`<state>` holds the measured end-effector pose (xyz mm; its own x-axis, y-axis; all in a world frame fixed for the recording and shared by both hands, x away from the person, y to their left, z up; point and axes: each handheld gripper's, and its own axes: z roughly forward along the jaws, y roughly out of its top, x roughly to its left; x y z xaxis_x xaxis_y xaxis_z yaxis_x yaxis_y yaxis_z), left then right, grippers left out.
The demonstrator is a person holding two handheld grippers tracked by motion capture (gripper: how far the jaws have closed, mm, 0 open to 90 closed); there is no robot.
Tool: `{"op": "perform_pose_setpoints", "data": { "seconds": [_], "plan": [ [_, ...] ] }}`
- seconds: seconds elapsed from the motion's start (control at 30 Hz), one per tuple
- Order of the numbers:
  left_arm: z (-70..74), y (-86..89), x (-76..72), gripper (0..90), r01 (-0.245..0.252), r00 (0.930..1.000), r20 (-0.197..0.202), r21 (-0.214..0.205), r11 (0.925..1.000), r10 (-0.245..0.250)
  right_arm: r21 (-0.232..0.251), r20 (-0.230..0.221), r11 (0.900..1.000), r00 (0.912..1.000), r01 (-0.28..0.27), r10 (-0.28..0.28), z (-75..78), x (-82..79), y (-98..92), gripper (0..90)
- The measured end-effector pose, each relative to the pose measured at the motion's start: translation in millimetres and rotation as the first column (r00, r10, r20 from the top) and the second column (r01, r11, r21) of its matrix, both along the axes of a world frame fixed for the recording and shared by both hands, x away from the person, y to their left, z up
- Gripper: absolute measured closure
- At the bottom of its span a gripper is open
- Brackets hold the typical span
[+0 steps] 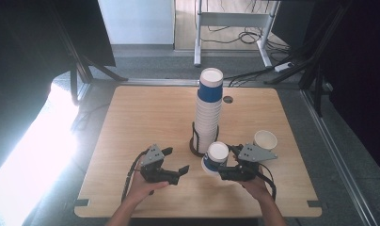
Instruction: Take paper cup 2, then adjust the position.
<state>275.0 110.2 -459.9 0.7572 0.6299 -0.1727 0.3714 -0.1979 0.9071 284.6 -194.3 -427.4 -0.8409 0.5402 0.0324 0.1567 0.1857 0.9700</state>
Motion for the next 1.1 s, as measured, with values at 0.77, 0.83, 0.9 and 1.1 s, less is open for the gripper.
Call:
{"op": "perform_pose_setpoints", "data": {
  "seconds": [0.77, 0.83, 0.9, 1.1],
  "plan": [
    [4.8, -26.2, -19.9, 5.4, 0.086, 0.9962, 0.017, 0.018, 0.9962, -0.086, -0.01, -0.017, 0.9999, 0.9998, 0.011, -0.011, -13.0, 0.6, 18.5, 27.2],
    [4.5, -29.4, -19.1, 5.2, 0.09, 0.9957, 0.017, 0.024, 0.9956, -0.091, -0.009, -0.02, 0.9999, 0.9997, 0.011, -0.011, -13.7, 1.1, 19.4, 27.3],
    [3.7, -33.2, -17.8, 5.0, 0.095, 0.9953, 0.014, 0.029, 0.9951, -0.096, -0.005, -0.023, 0.9999, 0.9997, 0.012, -0.012, -14.2, 1.4, 20.3, 27.3],
    [0.5, -48.5, -12.8, 4.6, 0.114, 0.9934, 0.011, 0.047, 0.9924, -0.114, 0.007, -0.03, 1.0, 0.9996, -0.004, 0.004, -13.7, -0.3, 24.0, 27.2]
  ]
}}
